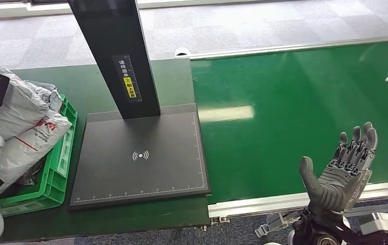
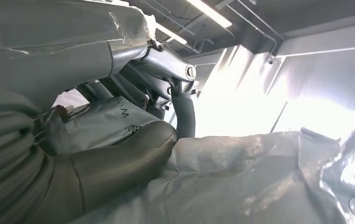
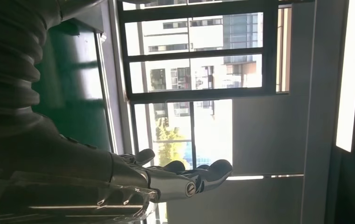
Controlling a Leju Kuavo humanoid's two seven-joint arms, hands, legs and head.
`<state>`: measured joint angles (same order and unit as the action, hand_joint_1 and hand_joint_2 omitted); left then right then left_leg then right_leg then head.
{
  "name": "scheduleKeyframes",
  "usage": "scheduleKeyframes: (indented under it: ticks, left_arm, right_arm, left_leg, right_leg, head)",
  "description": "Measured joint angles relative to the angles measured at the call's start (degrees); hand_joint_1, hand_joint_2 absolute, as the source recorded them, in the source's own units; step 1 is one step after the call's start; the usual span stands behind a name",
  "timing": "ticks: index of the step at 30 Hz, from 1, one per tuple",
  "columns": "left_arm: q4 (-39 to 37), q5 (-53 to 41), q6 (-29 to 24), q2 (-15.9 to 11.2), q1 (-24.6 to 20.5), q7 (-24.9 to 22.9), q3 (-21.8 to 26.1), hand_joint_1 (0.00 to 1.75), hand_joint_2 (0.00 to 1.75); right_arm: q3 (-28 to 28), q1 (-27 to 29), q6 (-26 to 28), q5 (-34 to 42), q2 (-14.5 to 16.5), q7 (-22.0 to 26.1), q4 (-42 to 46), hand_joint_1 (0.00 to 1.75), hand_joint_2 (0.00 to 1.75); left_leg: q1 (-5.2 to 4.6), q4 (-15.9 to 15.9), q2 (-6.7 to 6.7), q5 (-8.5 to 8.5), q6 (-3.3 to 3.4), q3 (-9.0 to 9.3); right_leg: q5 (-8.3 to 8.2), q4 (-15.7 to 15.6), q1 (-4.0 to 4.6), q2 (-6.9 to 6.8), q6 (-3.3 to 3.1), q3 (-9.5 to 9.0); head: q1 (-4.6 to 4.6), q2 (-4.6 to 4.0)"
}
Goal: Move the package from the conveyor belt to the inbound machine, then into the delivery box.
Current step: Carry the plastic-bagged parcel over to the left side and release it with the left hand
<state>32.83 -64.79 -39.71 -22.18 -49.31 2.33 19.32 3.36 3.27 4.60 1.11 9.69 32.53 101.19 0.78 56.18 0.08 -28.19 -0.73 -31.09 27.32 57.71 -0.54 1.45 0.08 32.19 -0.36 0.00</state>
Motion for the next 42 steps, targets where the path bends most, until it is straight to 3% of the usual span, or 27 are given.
scheduleKeyframes:
  ticks: [10,11,15,18,22,25,29,30,33,34,38,42]
  left_arm:
    - [-4.4,-3.1,0.3,-1.1,-1.1,-2.3,0.8,1.75,1.75]
    - [-5.0,-3.8,0.9,-1.2,-1.4,-3.2,0.8,1.68,1.75]
    - [-7.5,-8.1,10.0,-1.8,-2.9,-8.0,0.5,0.04,1.75]
    - [-8.7,-9.1,12.5,-1.9,-3.3,-9.1,0.2,0.0,1.75]
    - [-9.2,-5.6,8.8,-1.8,-3.5,-5.9,0.9,0.0,1.75]
    - [-8.5,4.4,7.2,-1.0,-3.6,2.5,3.7,0.0,1.75]
    - [-5.2,24.4,13.3,1.5,-3.8,15.1,9.6,0.0,1.75]
    - [-4.2,28.1,15.1,2.1,-3.8,16.8,10.8,0.0,1.31]
    - [-1.0,38.1,20.9,4.0,-3.8,20.0,13.4,0.0,1.31]
    - [0.3,40.9,22.6,4.6,-3.6,20.8,14.0,0.0,1.75]
    - [9.3,53.5,26.7,7.7,0.1,23.8,14.3,0.0,1.75]
    - [26.8,70.3,28.7,12.4,11.2,23.9,9.0,0.0,1.75]
  right_arm:
    - [-0.2,-0.3,0.1,0.0,-0.1,0.0,-1.1,0.0,1.75]
    - [-0.2,-0.5,0.2,0.0,-0.1,0.0,-1.3,0.0,1.75]
    - [-0.3,-1.0,0.3,0.0,-0.1,-0.2,-1.9,0.0,1.75]
    - [-0.3,-1.5,0.3,-0.2,-0.1,-0.4,-2.4,0.0,1.75]
    - [-0.3,-1.7,0.3,-0.9,0.0,-0.6,-2.7,0.0,1.75]
    - [-0.2,-1.7,0.6,-1.2,0.0,-0.6,-2.7,0.0,1.75]
    - [-0.1,-1.7,1.0,-1.9,0.0,-0.6,-2.9,0.0,1.75]
    - [0.0,-1.7,1.0,-2.0,0.0,-0.6,-2.9,0.0,1.75]
    - [0.1,-1.7,1.0,-2.0,0.0,-0.6,-3.2,0.0,1.75]
    - [0.1,-1.7,1.0,-2.0,0.0,-0.6,-3.3,0.0,1.75]
    - [0.2,-1.7,1.0,-2.0,-0.1,-0.8,-3.4,0.0,1.75]
    - [0.1,-1.9,0.0,-1.5,-0.3,-2.3,-4.2,0.0,1.75]
  left_leg:
    - [0.03,0.0,0.0,0.02,-0.02,0.04]
    - [0.03,0.0,0.0,0.02,-0.02,0.04]
    - [0.03,0.0,0.0,0.02,-0.02,0.04]
    - [0.02,0.0,0.01,0.02,-0.02,0.04]
    - [0.02,0.0,-0.01,0.02,-0.02,0.04]
    - [0.02,0.0,-0.01,0.02,-0.02,0.05]
    - [0.02,0.0,-0.01,0.02,-0.02,0.05]
    - [0.02,0.0,0.0,0.02,-0.02,0.05]
    - [0.02,0.0,-0.01,0.02,-0.02,0.04]
    - [0.02,0.0,-0.01,0.02,-0.02,0.04]
    - [0.01,0.0,0.04,0.01,-0.02,0.05]
    - [-0.02,0.0,0.01,-0.04,-0.01,0.03]
  right_leg:
    - [-0.01,0.0,0.03,0.0,-0.01,0.0]
    - [0.0,0.0,0.03,0.0,-0.01,0.0]
    - [0.0,0.0,0.02,0.0,-0.01,0.0]
    - [-0.01,0.0,0.02,0.01,0.0,0.0]
    - [-0.01,0.0,0.02,0.0,0.0,0.01]
    - [-0.01,0.0,0.02,0.0,-0.01,0.04]
    - [-0.01,0.0,0.02,0.0,0.0,0.04]
    - [-0.01,0.0,0.02,0.0,0.0,0.03]
    - [-0.01,0.0,0.02,-0.01,0.0,0.02]
    - [-0.01,0.0,0.02,-0.01,0.0,0.01]
    - [-0.01,0.0,0.01,0.02,0.0,0.02]
    - [0.03,0.0,-0.03,0.02,0.04,0.02]
  head:
    - [-0.02,0.0]
    - [-0.01,0.0]
    - [-0.01,0.0]
    - [-0.01,0.0]
    - [0.01,0.0]
    - [0.0,0.0]
    - [0.01,0.0]
    - [0.01,0.0]
    - [0.0,0.0]
    - [0.0,0.0]
    - [-0.01,0.0]
    - [-0.01,0.0]
